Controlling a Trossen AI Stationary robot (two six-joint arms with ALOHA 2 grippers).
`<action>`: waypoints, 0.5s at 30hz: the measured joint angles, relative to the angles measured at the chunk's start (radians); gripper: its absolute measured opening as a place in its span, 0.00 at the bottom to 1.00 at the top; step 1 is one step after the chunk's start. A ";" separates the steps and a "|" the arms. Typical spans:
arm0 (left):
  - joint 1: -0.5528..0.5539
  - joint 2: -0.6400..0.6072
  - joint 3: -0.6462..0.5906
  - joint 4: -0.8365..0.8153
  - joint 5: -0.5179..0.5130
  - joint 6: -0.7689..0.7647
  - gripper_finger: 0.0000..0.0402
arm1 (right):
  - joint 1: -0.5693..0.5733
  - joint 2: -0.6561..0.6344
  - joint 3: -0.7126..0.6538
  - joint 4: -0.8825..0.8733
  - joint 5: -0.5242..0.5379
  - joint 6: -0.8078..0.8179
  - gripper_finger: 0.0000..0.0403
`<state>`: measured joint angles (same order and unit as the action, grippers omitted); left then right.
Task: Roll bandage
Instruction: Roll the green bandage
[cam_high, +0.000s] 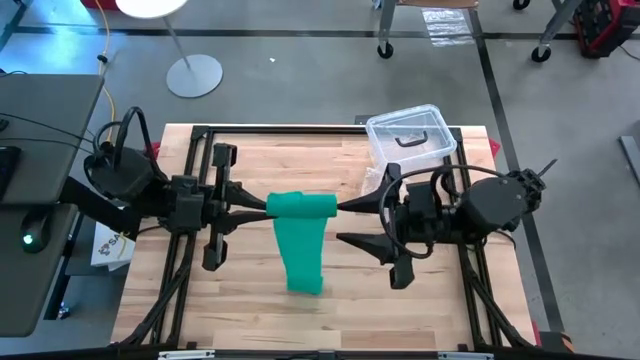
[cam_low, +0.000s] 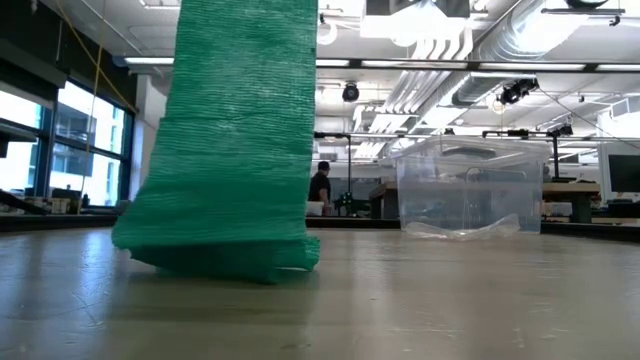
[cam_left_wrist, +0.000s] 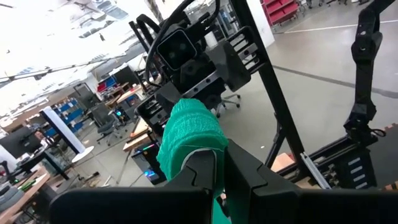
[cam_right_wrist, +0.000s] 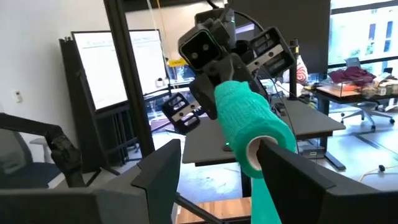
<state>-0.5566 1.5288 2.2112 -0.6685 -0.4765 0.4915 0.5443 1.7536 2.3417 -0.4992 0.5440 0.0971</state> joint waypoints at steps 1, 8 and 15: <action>0.000 0.000 0.000 0.000 0.001 0.000 0.02 | -0.004 0.001 0.000 0.000 0.000 0.000 0.52; 0.000 0.004 0.000 0.009 0.000 0.000 0.02 | -0.028 0.007 0.000 0.026 -0.059 -0.001 0.52; 0.009 0.023 0.001 0.010 0.022 0.008 0.02 | -0.065 0.015 0.000 0.010 -0.151 0.060 0.52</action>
<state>-0.5480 1.5521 2.2127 -0.6586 -0.4542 0.4993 0.4794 1.7690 2.3417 -0.4894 0.3932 0.1571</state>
